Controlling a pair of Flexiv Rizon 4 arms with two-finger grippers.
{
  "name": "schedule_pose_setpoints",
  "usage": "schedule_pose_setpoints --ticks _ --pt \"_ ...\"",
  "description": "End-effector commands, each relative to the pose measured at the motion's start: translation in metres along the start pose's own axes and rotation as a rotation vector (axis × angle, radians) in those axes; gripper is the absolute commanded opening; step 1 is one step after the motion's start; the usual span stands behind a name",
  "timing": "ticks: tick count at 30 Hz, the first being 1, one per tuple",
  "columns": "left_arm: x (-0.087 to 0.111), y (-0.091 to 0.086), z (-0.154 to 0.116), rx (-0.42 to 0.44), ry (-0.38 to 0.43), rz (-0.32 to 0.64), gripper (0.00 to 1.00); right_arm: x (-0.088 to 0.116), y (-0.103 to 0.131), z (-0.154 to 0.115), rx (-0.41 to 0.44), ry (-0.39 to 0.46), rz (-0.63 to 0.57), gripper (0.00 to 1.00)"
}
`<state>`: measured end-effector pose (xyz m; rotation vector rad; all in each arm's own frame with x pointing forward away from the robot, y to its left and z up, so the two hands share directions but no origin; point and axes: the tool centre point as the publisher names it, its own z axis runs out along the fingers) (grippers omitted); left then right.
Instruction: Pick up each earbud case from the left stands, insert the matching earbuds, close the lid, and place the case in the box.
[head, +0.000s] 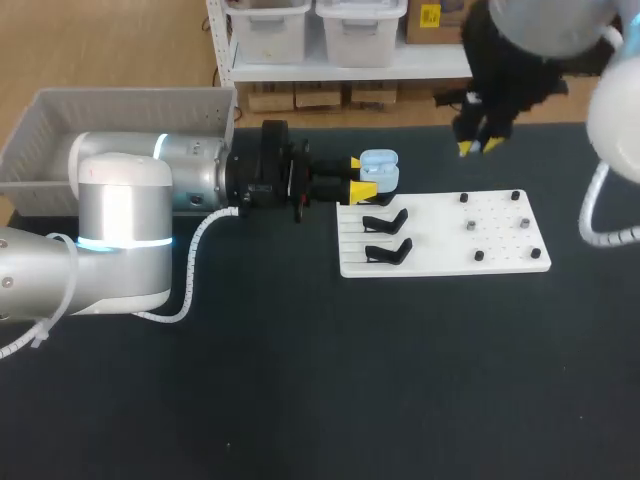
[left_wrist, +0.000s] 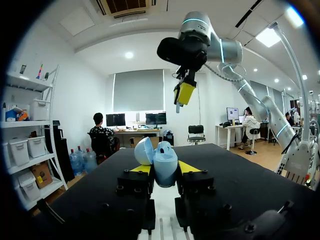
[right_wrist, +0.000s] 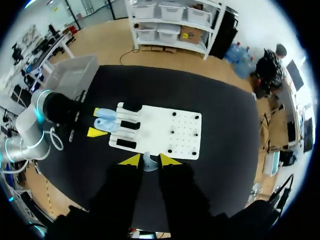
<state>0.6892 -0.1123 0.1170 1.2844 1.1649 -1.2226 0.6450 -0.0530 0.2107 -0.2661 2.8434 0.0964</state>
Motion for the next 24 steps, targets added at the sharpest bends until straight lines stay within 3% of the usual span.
schedule_pose_setpoints --ticks 1,5,17,24 --pt "0.001 -0.001 0.000 -0.005 -0.001 0.003 0.00 -0.007 0.020 -0.004 0.018 0.048 -0.048 0.00" --pt "0.001 -0.001 0.000 -0.005 -0.001 0.003 0.00 -0.008 0.032 -0.009 -0.009 0.039 -0.057 0.00" --pt "0.001 -0.001 0.000 -0.005 -0.001 0.003 0.00 -0.008 0.032 -0.009 -0.009 0.039 -0.057 0.00" --pt "0.001 -0.001 0.000 -0.005 -0.001 0.003 0.00 -0.010 0.043 -0.005 0.030 0.042 -0.137 0.00"
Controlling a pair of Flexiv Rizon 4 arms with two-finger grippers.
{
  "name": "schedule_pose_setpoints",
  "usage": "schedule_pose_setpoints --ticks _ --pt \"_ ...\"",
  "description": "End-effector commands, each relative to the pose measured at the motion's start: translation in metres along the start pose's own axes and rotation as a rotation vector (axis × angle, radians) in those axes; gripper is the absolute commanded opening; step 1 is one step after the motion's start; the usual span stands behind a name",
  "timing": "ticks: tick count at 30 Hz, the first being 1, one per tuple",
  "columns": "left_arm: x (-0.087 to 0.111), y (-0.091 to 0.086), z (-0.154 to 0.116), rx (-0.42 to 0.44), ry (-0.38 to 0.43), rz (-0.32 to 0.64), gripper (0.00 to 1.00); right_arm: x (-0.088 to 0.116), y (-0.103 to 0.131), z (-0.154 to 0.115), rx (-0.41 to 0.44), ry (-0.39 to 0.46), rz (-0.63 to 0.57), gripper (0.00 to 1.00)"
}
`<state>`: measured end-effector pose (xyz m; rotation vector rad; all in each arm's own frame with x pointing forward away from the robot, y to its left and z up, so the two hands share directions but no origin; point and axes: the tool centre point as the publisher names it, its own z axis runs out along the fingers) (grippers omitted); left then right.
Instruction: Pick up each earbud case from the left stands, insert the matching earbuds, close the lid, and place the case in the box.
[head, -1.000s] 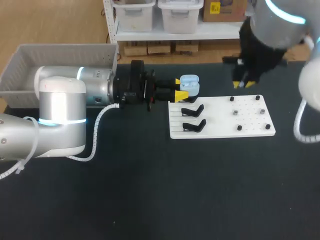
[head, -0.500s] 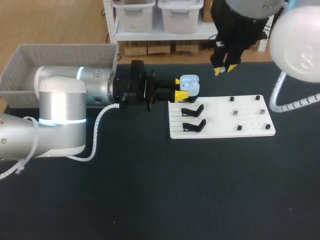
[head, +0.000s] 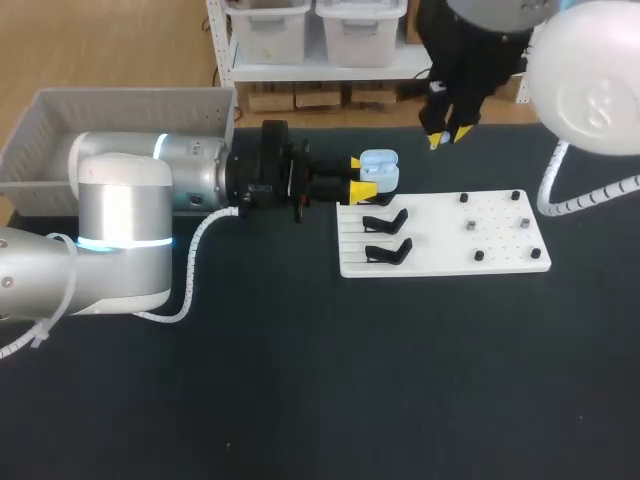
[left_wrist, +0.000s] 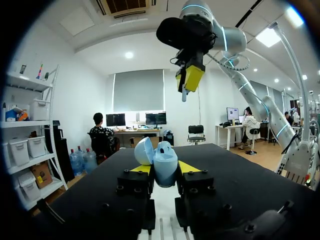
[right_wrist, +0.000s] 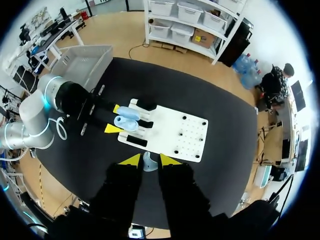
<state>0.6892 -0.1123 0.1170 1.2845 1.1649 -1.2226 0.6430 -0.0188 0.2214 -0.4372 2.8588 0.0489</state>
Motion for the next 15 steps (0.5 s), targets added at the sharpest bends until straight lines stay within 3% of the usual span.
schedule_pose_setpoints --ticks 1,15 --pt "0.001 -0.001 0.000 -0.005 -0.001 0.003 0.00 -0.005 0.010 0.004 0.019 0.006 -0.028 0.00" --pt "0.001 -0.001 0.000 -0.005 -0.001 0.003 0.00 -0.024 0.032 0.026 0.022 0.047 -0.093 0.00"
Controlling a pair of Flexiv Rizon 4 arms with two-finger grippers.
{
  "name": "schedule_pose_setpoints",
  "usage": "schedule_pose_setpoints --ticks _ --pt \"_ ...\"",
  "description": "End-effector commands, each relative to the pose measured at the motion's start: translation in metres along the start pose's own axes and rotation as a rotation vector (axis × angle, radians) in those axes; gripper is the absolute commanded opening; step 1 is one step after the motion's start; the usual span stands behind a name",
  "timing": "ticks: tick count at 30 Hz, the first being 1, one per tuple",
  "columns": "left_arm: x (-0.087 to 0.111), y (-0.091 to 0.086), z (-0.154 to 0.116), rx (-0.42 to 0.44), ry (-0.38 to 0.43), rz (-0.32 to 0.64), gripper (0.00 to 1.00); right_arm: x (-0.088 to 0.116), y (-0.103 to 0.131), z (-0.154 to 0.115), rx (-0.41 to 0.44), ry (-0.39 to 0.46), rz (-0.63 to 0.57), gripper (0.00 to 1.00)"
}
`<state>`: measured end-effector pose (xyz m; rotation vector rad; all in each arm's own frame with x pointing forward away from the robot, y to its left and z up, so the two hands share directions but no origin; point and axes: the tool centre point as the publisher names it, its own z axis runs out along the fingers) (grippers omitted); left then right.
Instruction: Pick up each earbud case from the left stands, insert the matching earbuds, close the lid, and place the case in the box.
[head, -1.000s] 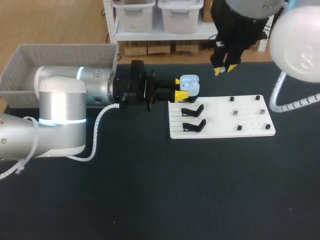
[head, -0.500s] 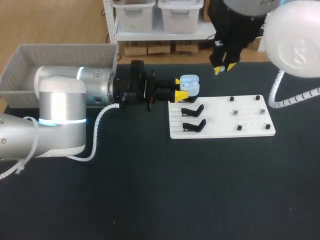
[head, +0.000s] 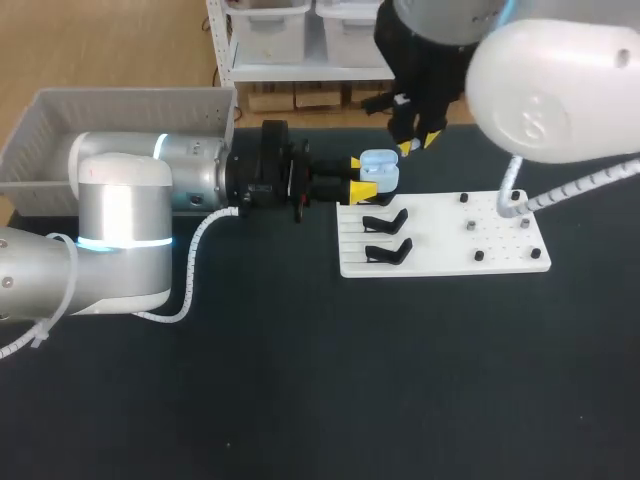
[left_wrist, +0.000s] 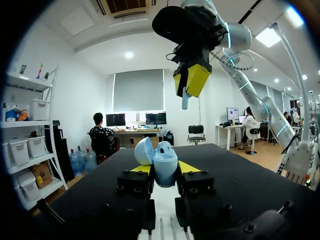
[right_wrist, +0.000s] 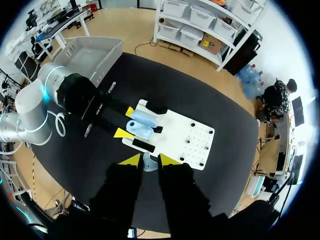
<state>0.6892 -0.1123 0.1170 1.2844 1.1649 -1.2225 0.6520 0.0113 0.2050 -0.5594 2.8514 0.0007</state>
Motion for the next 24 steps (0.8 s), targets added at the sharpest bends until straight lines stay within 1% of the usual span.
schedule_pose_setpoints --ticks 1,15,24 --pt "0.001 -0.001 0.000 -0.005 -0.001 0.003 0.00 -0.012 0.006 0.007 -0.002 0.035 -0.011 0.00" --pt "0.001 -0.001 0.000 -0.005 -0.001 0.003 0.00 -0.020 0.020 0.020 -0.020 0.078 -0.044 0.00" --pt "0.001 -0.001 0.000 -0.005 -0.001 0.003 0.00 -0.021 0.027 0.029 -0.024 0.099 -0.056 0.00"
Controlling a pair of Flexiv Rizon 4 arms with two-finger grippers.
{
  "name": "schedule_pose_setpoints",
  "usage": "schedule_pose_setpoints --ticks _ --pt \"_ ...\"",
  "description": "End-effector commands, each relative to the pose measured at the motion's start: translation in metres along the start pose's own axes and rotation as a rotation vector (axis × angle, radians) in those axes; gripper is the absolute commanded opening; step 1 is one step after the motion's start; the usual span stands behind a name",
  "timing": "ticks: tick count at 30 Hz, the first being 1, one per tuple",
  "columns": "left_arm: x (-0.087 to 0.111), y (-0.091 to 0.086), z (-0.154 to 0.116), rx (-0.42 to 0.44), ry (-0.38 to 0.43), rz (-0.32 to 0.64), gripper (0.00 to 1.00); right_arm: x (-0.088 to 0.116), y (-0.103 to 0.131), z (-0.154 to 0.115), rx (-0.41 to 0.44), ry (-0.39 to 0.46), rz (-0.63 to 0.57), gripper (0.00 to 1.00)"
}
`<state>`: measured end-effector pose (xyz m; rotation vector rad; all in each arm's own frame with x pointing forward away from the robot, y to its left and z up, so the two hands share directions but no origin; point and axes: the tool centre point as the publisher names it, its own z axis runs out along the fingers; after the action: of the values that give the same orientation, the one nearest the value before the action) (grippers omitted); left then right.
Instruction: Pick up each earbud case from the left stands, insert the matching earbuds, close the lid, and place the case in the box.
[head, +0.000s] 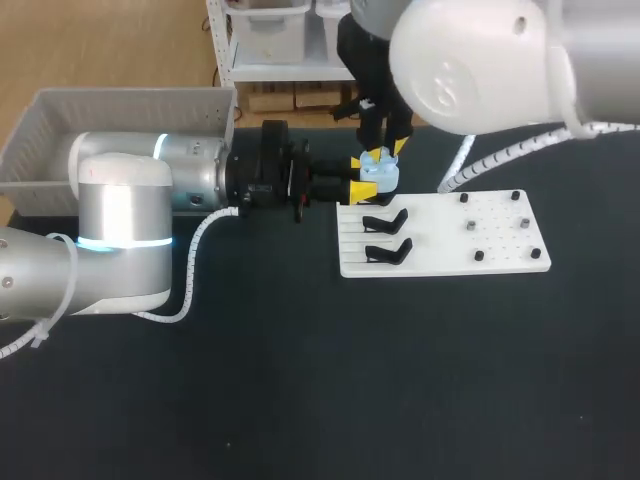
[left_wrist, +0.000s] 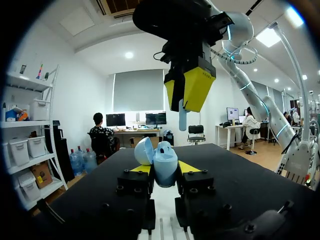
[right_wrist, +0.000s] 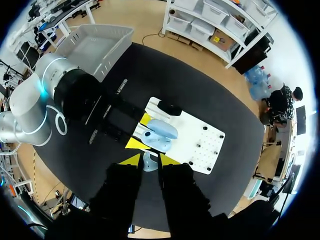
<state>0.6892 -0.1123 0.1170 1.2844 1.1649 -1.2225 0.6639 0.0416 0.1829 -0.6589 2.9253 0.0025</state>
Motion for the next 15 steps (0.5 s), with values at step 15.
schedule_pose_setpoints --ticks 15 --pt "0.001 -0.001 0.000 -0.005 -0.001 0.003 0.00 -0.009 0.003 0.016 0.006 0.032 -0.002 0.00"
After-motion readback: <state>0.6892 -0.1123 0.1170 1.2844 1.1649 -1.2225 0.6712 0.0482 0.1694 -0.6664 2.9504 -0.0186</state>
